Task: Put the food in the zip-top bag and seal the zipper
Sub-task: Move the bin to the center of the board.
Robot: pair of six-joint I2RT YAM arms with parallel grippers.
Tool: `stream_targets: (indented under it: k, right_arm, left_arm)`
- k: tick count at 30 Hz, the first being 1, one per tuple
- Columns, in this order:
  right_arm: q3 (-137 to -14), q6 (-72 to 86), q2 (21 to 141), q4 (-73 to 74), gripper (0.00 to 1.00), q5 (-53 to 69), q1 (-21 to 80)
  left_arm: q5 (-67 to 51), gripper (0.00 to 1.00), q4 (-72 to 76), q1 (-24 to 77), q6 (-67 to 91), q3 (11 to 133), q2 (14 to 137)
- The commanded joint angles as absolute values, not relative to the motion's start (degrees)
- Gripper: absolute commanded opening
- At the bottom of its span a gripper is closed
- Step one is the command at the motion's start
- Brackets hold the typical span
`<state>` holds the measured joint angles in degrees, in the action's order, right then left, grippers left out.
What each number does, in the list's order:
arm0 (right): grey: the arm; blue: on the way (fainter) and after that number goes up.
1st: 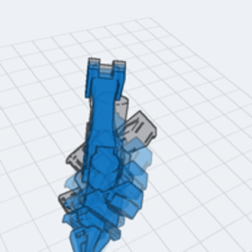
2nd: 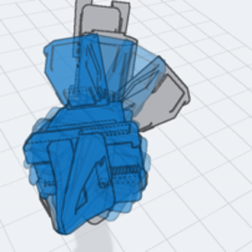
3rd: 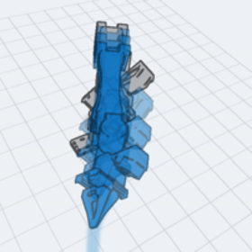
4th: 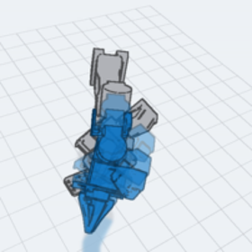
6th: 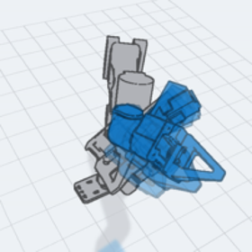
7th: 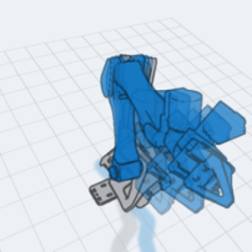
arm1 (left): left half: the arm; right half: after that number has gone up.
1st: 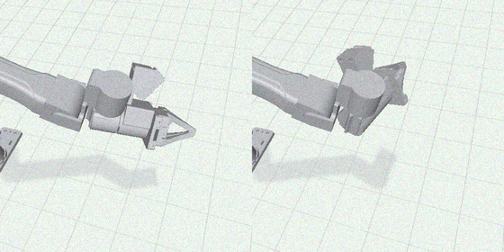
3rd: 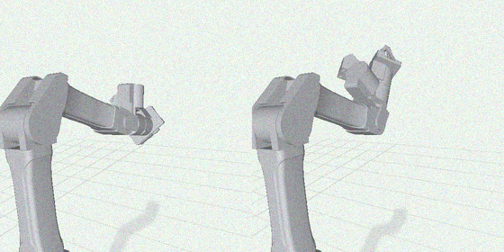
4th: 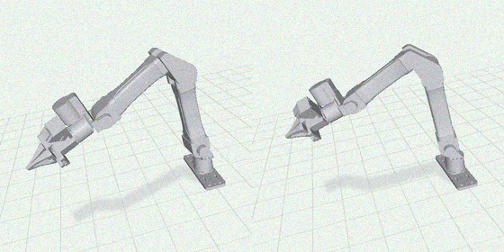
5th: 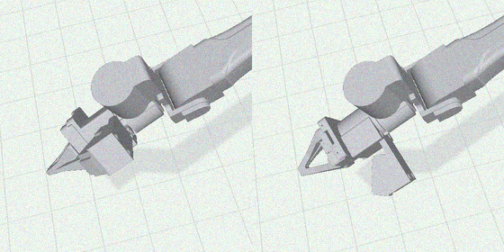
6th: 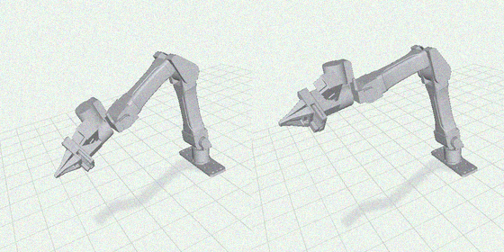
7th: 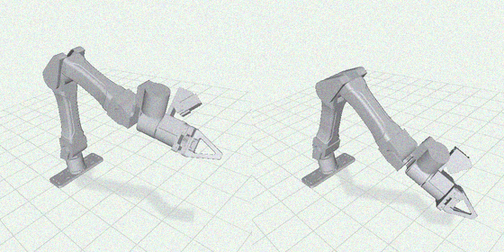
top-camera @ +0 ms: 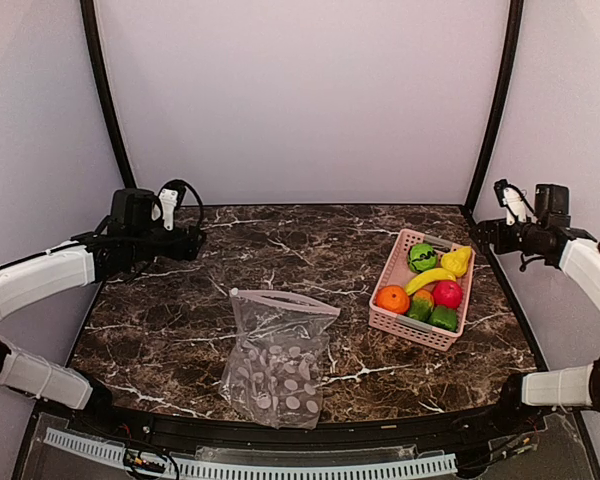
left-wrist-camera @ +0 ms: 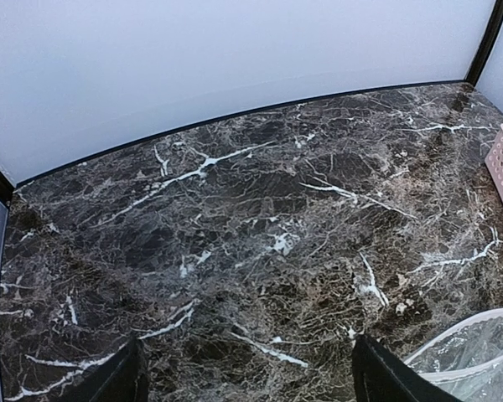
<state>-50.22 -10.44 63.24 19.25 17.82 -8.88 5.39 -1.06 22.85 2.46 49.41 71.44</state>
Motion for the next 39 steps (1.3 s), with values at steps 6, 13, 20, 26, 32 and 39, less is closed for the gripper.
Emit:
stream_targets:
  k: [6, 13, 20, 26, 32, 39]
  right_arm:
    - [-62.52, -15.49, 76.62, 26.33, 0.95, 29.30, -9.95]
    - [-70.04, -15.72, 86.65, 31.11, 0.86, 33.20, -2.31]
    - [-75.24, -9.95, 98.46, 32.11, 0.77, 33.33, 7.63]
    - [-82.84, -4.84, 108.10, 34.25, 0.76, 31.59, 12.66]
    - [-86.99, -0.45, 112.11, 36.08, 0.76, 29.65, 14.87]
    - [-93.87, -1.40, 119.47, 37.88, 0.71, 27.11, 18.07]
  left_arm:
    - [-6.80, 0.79, -1.79, 22.65, 3.81, 48.72, 71.07]
    - [-15.24, 0.88, -8.35, 28.73, 1.02, 53.91, 74.99]
    - [-8.37, 0.92, -6.11, 35.44, 5.96, 57.78, 80.89]
    - [-3.89, 0.90, -8.50, 36.62, 7.55, 61.82, 85.32]
    - [-4.32, 0.89, -10.49, 36.71, 7.44, 63.05, 86.32]
    - [-4.17, 0.89, -9.90, 36.82, 8.52, 63.02, 86.41]
